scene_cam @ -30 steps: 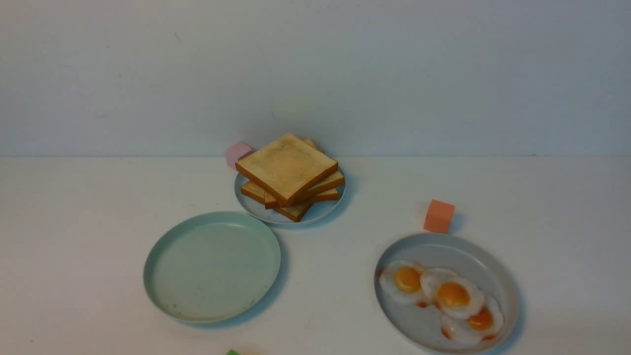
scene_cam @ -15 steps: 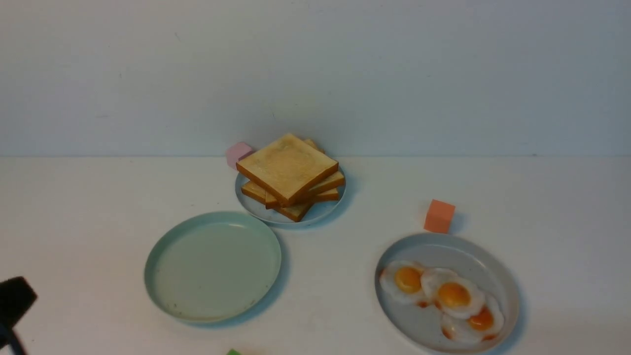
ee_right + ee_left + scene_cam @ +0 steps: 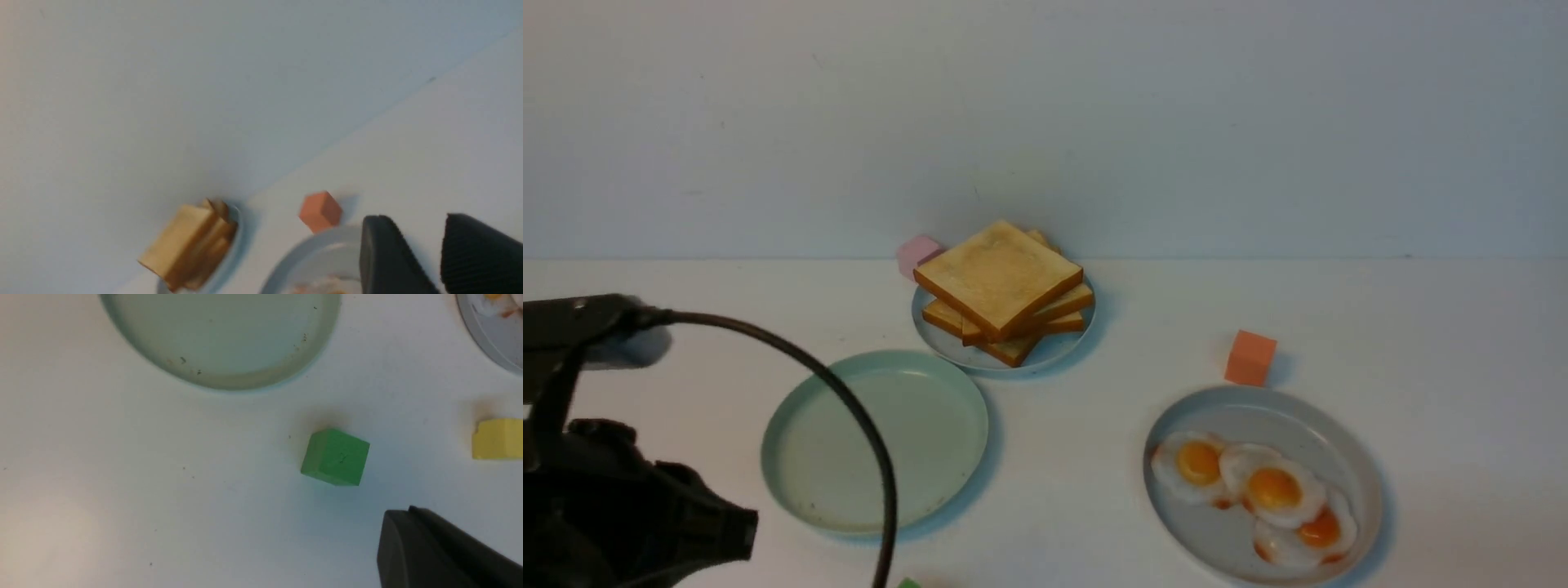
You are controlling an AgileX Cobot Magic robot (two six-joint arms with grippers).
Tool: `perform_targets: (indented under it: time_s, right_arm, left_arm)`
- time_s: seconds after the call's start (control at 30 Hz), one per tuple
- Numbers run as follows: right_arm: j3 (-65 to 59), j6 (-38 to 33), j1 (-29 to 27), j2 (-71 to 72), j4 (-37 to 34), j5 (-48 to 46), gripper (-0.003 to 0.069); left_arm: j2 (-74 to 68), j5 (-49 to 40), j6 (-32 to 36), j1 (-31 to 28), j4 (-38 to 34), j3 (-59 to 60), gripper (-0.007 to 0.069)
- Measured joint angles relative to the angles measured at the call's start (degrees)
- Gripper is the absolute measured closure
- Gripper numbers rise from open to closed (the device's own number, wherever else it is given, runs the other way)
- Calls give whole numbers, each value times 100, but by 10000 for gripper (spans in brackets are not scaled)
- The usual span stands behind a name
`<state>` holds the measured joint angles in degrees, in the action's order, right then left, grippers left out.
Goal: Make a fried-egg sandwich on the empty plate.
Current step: Use the left arm to grab a slice of bread
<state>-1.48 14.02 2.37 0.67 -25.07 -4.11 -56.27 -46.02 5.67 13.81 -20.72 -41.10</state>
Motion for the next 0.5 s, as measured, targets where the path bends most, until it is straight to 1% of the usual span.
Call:
perform_targets:
  time_s: [0.07, 0.1, 0.17, 0.23, 0.27, 0.3, 0.37, 0.4, 0.43, 0.5]
  right_arm:
    - [66, 14, 13, 0, -120, -76, 421]
    - [373, -44, 67, -28, -169, -480, 421]
    - [1040, -263, 190, -257, -130, -1346, 433]
    - [2116, -721, 374, -839, 25, -2781, 479]
    - [2221, -767, 390, -903, 42, -2917, 479]
    - [2623, -956, 454, -1240, 109, -3631, 504]
    - [3989, -1642, 540, -2208, 388, -5411, 582]
    - [3989, -1642, 550, -2208, 388, -5512, 587]
    - [4643, -1985, 719, -2777, 518, -6202, 631]
    - [5015, -2133, 1047, -3117, 562, -6489, 655]
  left_arm:
    - [-159, -31, 159, 38, -70, -138, 638]
    - [-396, -70, 356, 145, -153, -332, 638]
    - [-670, -76, 507, 340, -172, -644, 638]
    - [-1041, -71, 589, 636, -123, -1040, 638]
    - [-1077, -71, 595, 663, -123, -1079, 638]
    - [-1229, -71, 603, 768, -62, -1198, 638]
    - [-1869, -116, 627, 1031, 165, -1852, 638]
    - [-1869, -123, 627, 1031, 180, -1901, 638]
    - [-2368, -162, 644, 1077, 326, -2341, 638]
    - [-2799, -174, 674, 1074, 473, -2746, 638]
